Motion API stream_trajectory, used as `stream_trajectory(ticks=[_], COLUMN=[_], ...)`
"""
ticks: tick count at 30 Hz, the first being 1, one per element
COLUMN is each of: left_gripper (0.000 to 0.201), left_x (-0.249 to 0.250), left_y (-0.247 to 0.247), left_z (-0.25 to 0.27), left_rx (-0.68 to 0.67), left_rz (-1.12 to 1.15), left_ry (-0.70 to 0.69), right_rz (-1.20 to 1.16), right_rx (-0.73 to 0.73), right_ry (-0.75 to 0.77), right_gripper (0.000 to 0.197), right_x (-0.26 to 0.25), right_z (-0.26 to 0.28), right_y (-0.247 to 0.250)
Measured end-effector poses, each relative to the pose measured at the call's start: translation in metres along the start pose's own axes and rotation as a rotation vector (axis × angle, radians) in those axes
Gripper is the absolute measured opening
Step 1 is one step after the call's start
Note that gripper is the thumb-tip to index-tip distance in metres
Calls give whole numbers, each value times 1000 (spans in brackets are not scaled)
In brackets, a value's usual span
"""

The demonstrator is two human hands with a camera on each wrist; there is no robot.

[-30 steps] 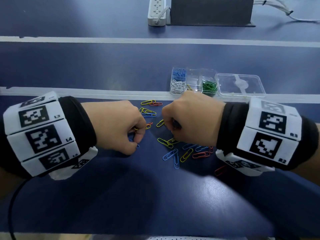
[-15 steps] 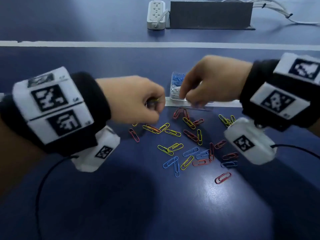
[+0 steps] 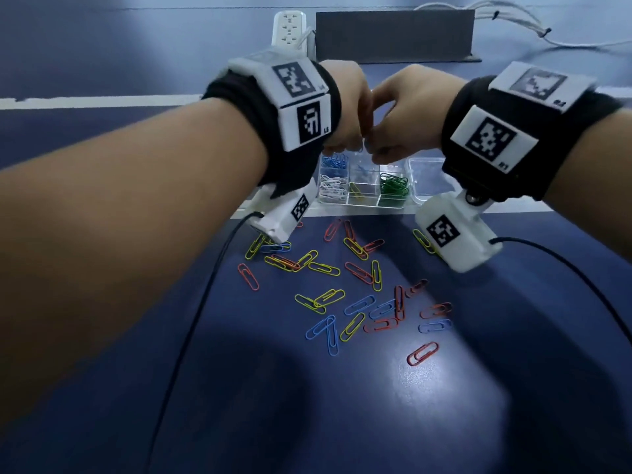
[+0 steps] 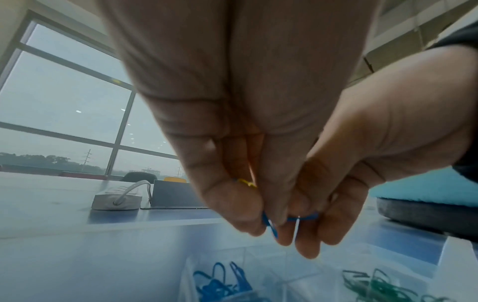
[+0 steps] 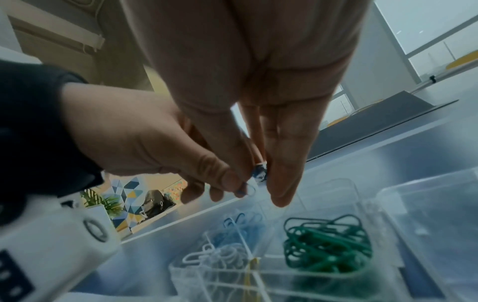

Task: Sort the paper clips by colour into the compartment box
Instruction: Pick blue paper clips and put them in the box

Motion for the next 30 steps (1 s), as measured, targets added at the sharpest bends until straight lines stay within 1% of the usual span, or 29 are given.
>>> stream_trajectory(ticks=[4, 8, 9, 12, 14, 18, 20, 22, 23, 26, 28, 30], left_gripper=[7, 9, 11, 30, 35, 33, 29, 24, 21, 15, 14, 11], left_x=[2, 7, 7, 5, 4, 1, 0, -1, -2, -5, -9, -14], left_y=[-3, -2, -3, -6, -6, -9, -9, -9, -8, -6, -5, -6], left_z=[-1, 4, 6, 7, 8, 8, 9, 11, 12, 16, 21, 27], left_rx=[-6, -1, 1, -1, 6, 2, -1, 11, 26, 78, 85, 71], left_rz=[-15, -49, -61, -51, -24, 56, 80, 50, 23, -46, -81, -119], left_ry=[22, 23, 21, 33, 41, 49, 47, 40, 36, 29, 26, 21], right_rz=[-90, -93, -84, -114, -110, 17, 5, 5, 46, 299, 375, 401], right_rx=[-20, -10, -9, -13, -3, 21, 21, 25, 38, 108, 98, 77], right_ry=[-11, -27, -32, -54, -60, -49, -53, -42, -21, 62, 83, 105], right_gripper=[26, 25, 25, 21, 18, 17, 21, 21, 20, 17, 16, 17], right_x=[1, 0, 1, 4, 5, 8, 10, 11, 10, 2, -1, -4], right_z=[3, 6, 6, 7, 9, 9, 9, 10, 9, 7, 6, 8], right_y=[-1, -2, -3, -3, -2, 1, 2, 0, -1, -2, -3, -8])
Point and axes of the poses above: each hand's wrist, its own z-axis away from the middle knuckle, its own y-axis out of the back of the hand, x = y × z, the point moved 5 cm from there along -z, towards the middle knuckle, and after that the axes turned 8 degrees about -x, right-handed, at the moved point
